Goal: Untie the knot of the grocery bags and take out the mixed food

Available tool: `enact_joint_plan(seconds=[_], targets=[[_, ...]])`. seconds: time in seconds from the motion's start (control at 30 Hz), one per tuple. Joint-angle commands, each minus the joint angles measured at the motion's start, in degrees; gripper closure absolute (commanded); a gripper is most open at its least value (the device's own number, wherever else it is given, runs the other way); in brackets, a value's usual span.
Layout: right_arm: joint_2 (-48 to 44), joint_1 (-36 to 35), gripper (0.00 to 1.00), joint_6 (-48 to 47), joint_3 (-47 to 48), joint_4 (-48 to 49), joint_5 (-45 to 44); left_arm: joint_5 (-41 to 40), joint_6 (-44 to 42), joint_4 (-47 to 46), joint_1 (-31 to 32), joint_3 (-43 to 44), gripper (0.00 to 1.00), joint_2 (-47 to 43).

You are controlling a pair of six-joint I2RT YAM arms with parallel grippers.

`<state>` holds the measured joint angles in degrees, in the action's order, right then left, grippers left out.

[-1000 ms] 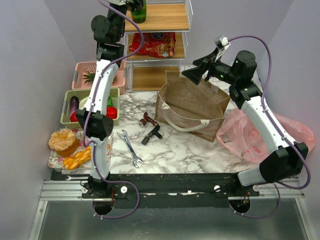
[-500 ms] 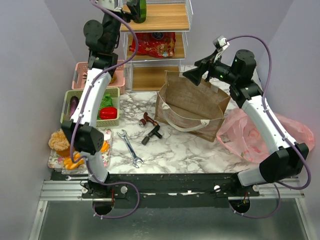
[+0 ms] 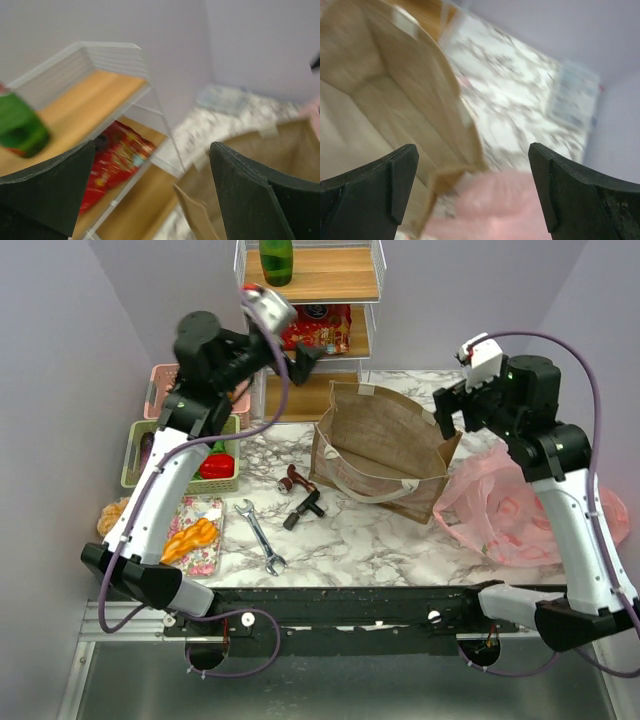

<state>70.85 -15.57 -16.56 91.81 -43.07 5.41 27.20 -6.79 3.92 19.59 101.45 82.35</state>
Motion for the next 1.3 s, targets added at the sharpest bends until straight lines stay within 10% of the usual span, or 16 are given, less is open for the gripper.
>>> enact_joint_plan(seconds=[0.0,0.27,0.67,1.27], targets=[[-1.2,5.6,0.0,-5.0,-1.3,-14.8,-17.3,9.7,-16.5,24.7,10.8,0.0,0.01,1.9],[15.1,35.8,0.04,-6.7,8.1,-16.4,1.6,10.8,-16.9,24.5,19.7,-1.8,0.02,2.8],[12.2,38.9,0.0,-25.2,-20.5,-24.3,-2.5,5.7,-18.3,22.3,19.8,-8.5,0.01,-2.1],[15.5,38.8,0.1,-21.7,-48.2,6.9,-1.8,2.2,-17.8,20.1,19.8,-6.4,0.01,0.2]])
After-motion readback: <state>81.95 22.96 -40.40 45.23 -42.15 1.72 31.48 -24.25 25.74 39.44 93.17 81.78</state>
